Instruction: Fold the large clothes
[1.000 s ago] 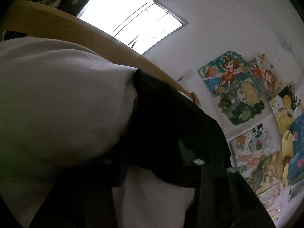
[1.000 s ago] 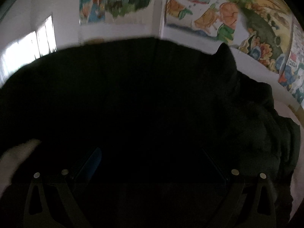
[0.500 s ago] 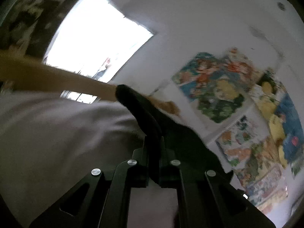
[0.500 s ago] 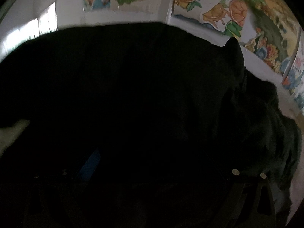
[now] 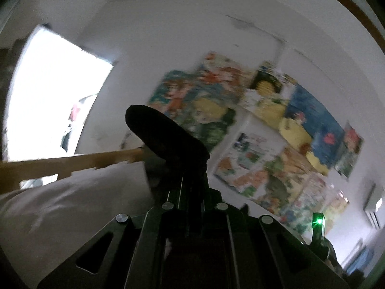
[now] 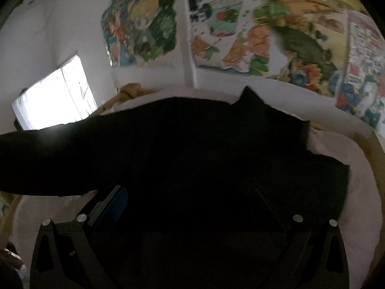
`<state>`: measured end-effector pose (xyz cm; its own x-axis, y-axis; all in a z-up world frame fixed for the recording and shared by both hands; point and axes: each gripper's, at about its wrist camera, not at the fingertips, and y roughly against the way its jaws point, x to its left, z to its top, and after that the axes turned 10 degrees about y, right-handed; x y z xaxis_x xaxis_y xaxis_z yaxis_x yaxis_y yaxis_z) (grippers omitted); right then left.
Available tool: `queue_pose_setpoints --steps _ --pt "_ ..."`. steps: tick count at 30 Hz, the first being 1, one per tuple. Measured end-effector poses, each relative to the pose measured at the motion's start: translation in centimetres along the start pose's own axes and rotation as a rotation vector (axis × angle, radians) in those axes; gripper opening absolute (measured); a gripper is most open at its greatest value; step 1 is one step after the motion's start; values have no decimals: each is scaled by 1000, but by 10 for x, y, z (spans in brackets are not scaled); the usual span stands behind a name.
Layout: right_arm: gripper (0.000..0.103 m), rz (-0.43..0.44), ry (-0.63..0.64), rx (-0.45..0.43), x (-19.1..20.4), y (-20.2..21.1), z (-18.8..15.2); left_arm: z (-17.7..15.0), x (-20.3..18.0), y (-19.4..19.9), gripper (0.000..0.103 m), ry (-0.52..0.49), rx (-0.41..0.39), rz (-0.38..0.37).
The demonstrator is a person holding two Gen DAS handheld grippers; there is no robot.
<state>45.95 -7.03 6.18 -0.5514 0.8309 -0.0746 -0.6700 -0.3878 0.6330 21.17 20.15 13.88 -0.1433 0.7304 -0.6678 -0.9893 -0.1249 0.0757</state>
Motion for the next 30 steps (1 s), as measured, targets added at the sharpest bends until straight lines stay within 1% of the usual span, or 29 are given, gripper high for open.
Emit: queue_pose_setpoints --steps 2,3,5,6,7,9,10,12,14,16,18,19,20,21,22,24,27,28,30 --pt "103 4 -3 2 -11 12 -2 1 -27 -9 4 -39 22 -39" --pt "103 6 -11 -1 -15 17 -3 0 -46 -15 4 -74 42 -71" --pt "103 36 -52 -8 -27 26 -9 -3 -81 -25 4 -138 85 -130" --pt "103 61 -81 -14 -35 30 -12 -4 -97 -30 4 -160 120 -168" --pt "103 76 -101 -23 -40 35 -15 -8 -118 -39 4 -176 178 -229" --pt "103 137 -163 -57 -60 44 -19 -18 -148 -52 4 -200 261 -303" --pt "103 159 -184 -66 -66 48 -21 -26 -164 -60 4 -220 298 -328" --pt "103 228 -254 -91 -88 54 -28 -41 -191 -73 4 -263 347 -349" --pt "103 272 -297 -108 -106 59 -35 -65 -220 -92 4 -316 396 -350" --pt "103 292 -328 -131 -121 65 -43 -90 -240 -110 4 -354 435 -343" --pt "103 313 -380 -160 -142 68 -53 -121 -264 -130 4 -421 468 -319" --pt "103 307 -407 -169 -154 69 -59 -136 -270 -137 4 -459 477 -306" --pt "103 266 -441 -178 -171 71 -67 -154 -281 -147 4 -503 489 -296" --pt "103 240 -455 -175 -180 71 -71 -171 -282 -152 4 -532 504 -291" --pt "103 202 -487 -174 -198 73 -80 -193 -294 -166 4 -571 532 -284" --pt "103 174 -561 -188 -227 75 -96 -228 -289 -178 4 -607 579 -276" --pt "103 183 -703 -210 -266 76 -125 -279 -285 -201 3 -646 660 -258" --pt "103 190 -734 -212 -273 74 -132 -298 -283 -212 4 -652 687 -244" --pt "103 200 -816 -216 -292 72 -152 -320 -272 -224 4 -635 743 -227"
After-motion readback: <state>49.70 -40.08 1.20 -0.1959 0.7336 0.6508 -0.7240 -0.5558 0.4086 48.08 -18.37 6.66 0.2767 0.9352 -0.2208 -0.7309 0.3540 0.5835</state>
